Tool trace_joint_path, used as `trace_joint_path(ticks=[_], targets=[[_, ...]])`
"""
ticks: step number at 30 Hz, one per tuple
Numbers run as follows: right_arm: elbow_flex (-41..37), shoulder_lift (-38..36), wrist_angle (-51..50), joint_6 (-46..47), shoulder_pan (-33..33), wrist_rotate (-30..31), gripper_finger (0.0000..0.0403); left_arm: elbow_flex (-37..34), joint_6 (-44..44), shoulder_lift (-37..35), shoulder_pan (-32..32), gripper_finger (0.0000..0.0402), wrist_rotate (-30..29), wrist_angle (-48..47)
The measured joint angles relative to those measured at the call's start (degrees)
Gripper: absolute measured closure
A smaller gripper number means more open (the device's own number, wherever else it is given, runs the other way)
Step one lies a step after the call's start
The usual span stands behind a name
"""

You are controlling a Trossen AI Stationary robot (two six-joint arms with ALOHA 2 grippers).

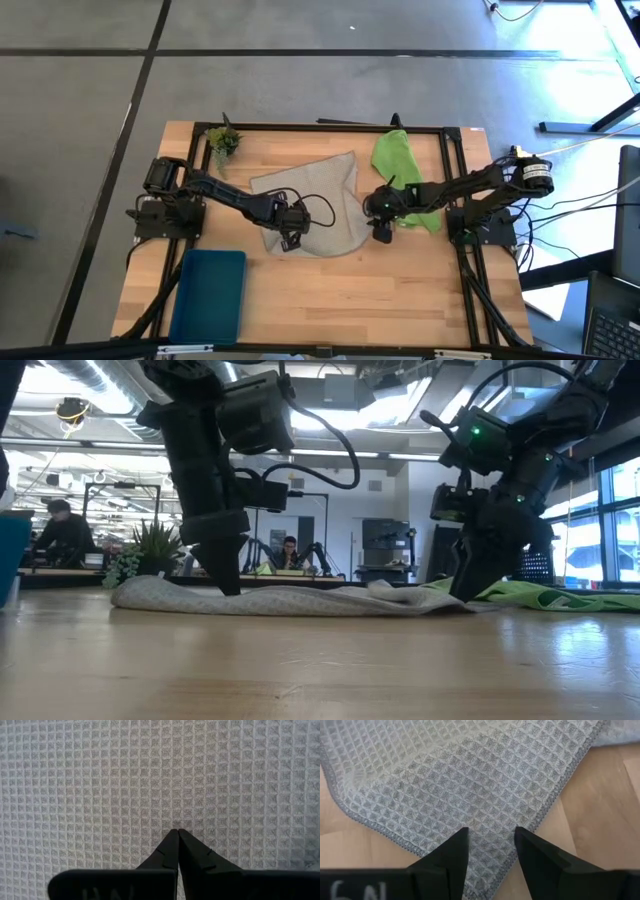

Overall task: Roll microfiber towels into tight, uniform cylinder then place into a basket
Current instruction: Roll the gray towel

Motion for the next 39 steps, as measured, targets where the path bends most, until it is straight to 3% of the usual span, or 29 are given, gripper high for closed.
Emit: trace_joint_path(ticks=[5,16,26,39], targets=[[1.60,0.14,-2.48,0.66,-0.08,-1.78,0.0238,0.00,-0.04,-0.02,0.23,0.0401,0.55,-0.03],[10.86,0.48,-23.28,6.53,1.00,-3.15,0.0237,0.04,-0.46,-0.12,0.17,0.0401,1.93,-1.67],[11.39,0.35,-27.60,13.03,2.83,-2.34,0.0238,-0.05,-1.05,-1.25,0.66,0.0401,2.10,-2.29],[18.07,0.28,-34.49,14.32,4.19,8.17,0.0238,-0.20,-1.42,-13.03,-1.03,0.0401,-3.73,-2.46]])
